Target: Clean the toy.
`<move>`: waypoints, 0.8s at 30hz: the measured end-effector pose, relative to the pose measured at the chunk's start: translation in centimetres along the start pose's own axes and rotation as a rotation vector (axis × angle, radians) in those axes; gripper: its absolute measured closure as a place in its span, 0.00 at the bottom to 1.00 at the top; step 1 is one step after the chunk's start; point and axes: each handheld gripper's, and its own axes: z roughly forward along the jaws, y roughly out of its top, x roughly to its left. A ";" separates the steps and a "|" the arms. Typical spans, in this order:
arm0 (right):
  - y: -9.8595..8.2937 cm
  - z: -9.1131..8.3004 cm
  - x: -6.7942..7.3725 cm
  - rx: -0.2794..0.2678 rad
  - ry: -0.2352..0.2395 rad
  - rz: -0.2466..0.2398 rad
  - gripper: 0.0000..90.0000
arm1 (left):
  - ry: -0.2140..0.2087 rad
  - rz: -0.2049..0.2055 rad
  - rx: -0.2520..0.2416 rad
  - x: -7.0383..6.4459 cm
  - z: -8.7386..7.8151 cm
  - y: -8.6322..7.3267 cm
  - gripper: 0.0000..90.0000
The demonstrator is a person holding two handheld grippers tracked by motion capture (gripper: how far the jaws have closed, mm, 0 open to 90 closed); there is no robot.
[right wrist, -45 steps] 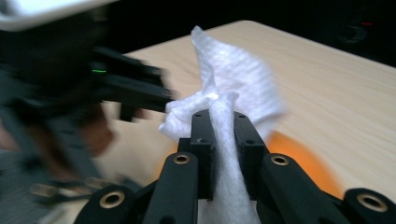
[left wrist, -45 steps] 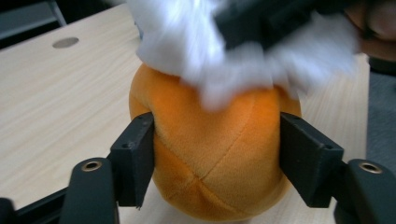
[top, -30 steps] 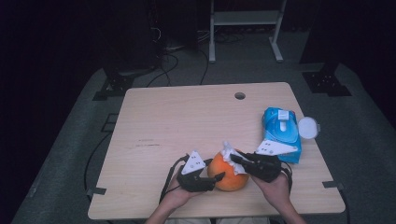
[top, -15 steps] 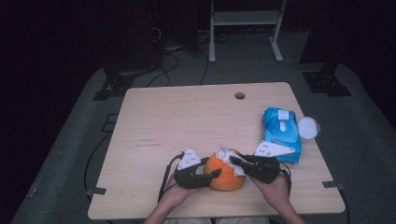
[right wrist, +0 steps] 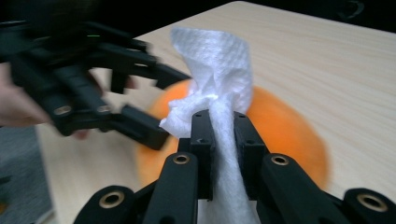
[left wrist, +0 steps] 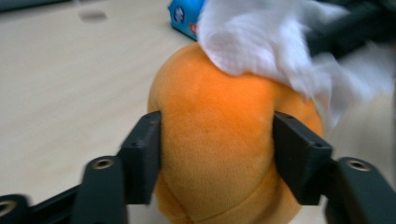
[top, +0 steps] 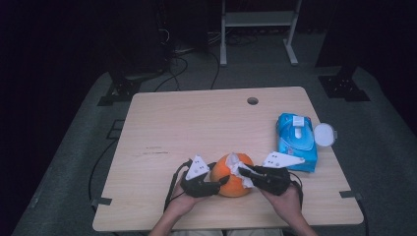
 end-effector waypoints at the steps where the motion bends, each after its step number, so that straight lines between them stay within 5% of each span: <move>1: 0.0 0.0 0.0 0.000 0.000 0.000 0.89 | 0.000 0.000 0.000 0.0 0.0 0.0 0.46; 3: -0.5 -0.7 -2.2 -0.005 -0.062 0.062 0.89 | 0.023 0.043 -0.019 0.0 -0.2 0.1 0.46; 6: -0.8 -0.7 -2.9 0.004 -0.059 0.101 0.89 | 0.021 0.046 -0.030 0.3 -0.4 0.1 0.45; 8: -0.7 -0.1 -2.0 0.025 -0.048 0.051 0.89 | -0.027 -0.043 -0.029 0.9 -0.4 0.1 0.32; 9: -0.7 -0.1 -2.0 0.025 -0.048 0.051 0.89 | -0.027 -0.043 -0.029 0.9 -0.4 0.1 0.28; 12: -0.6 0.3 -1.0 0.038 -0.004 0.015 0.89 | -0.086 -0.183 -0.032 1.9 -0.4 0.1 0.20; 14: -0.5 0.5 -0.1 0.036 0.049 -0.001 0.89 | -0.082 -0.210 -0.024 2.1 -0.2 -0.1 0.23; 15: -0.3 0.7 0.9 0.038 0.057 -0.042 0.89 | -0.062 -0.129 -0.028 1.3 -0.1 -0.3 0.36; 16: -0.3 0.7 0.9 0.038 0.057 -0.042 0.89 | -0.062 -0.129 -0.028 1.3 -0.1 -0.3 0.40; 20: 0.4 0.7 1.4 -0.002 0.035 -0.052 0.88 | -0.029 0.058 -0.012 -0.8 -0.3 0.1 0.45; 24: 0.1 0.8 1.2 -0.008 0.036 -0.034 0.84 | -0.029 0.067 -0.012 -0.9 -0.3 0.0 0.46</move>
